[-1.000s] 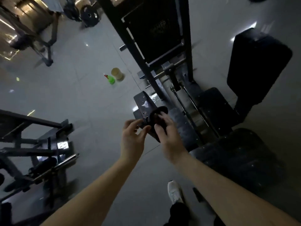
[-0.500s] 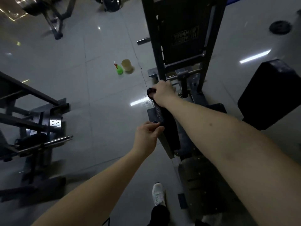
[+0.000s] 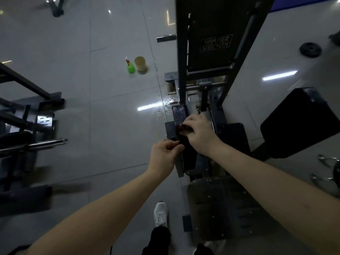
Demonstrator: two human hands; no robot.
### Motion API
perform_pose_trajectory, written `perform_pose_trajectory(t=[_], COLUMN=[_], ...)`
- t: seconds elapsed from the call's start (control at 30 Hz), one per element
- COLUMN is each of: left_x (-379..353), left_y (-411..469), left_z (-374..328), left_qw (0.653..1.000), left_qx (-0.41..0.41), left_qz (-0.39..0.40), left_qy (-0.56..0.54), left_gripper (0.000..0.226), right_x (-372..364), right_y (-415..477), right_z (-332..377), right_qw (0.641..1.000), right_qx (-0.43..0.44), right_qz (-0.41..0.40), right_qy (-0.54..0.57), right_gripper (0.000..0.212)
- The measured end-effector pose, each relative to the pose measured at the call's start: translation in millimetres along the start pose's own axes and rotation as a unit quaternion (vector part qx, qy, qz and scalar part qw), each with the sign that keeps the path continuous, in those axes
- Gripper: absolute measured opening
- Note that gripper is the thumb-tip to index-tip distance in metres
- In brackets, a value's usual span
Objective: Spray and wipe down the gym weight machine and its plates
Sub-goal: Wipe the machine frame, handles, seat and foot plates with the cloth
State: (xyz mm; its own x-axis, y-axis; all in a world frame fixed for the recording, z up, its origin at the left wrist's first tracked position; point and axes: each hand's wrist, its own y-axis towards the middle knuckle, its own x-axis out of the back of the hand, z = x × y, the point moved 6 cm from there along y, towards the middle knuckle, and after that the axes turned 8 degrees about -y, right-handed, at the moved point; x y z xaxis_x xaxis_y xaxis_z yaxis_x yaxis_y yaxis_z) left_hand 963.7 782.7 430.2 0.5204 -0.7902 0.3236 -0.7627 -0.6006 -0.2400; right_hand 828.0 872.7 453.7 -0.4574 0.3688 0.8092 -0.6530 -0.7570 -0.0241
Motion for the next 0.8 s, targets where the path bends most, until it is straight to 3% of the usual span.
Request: perform_pose_trajectory(t=[0.23, 0.4, 0.53, 0.7, 0.8], left_x=[2, 4, 6, 11, 16], left_y=[-1, -1, -2, 1, 9], left_z=[-4, -5, -9, -16, -31], left_qw=[1.000, 1.000, 1.000, 0.998, 0.992], left_qx=[0.004, 0.026, 0.011, -0.037, -0.110], left_qz=[-0.005, 0.010, 0.023, 0.028, -0.002], left_qy=[0.015, 0.005, 0.018, 0.038, 0.069], left_gripper=[0.023, 0.023, 0.008, 0.004, 0.018], right_x=[-15, -7, 2, -4, -20], right_y=[99, 32, -28, -83, -104], right_z=[9, 10, 6, -11, -5], right_qw=[0.992, 0.999, 1.000, 0.985, 0.940], right_qx=[-0.055, -0.017, -0.006, -0.083, -0.174], right_qz=[-0.010, -0.004, -0.010, -0.108, -0.223], right_qy=[-0.112, -0.033, 0.019, 0.103, 0.193], right_gripper=[0.026, 0.025, 0.023, 0.029, 0.032])
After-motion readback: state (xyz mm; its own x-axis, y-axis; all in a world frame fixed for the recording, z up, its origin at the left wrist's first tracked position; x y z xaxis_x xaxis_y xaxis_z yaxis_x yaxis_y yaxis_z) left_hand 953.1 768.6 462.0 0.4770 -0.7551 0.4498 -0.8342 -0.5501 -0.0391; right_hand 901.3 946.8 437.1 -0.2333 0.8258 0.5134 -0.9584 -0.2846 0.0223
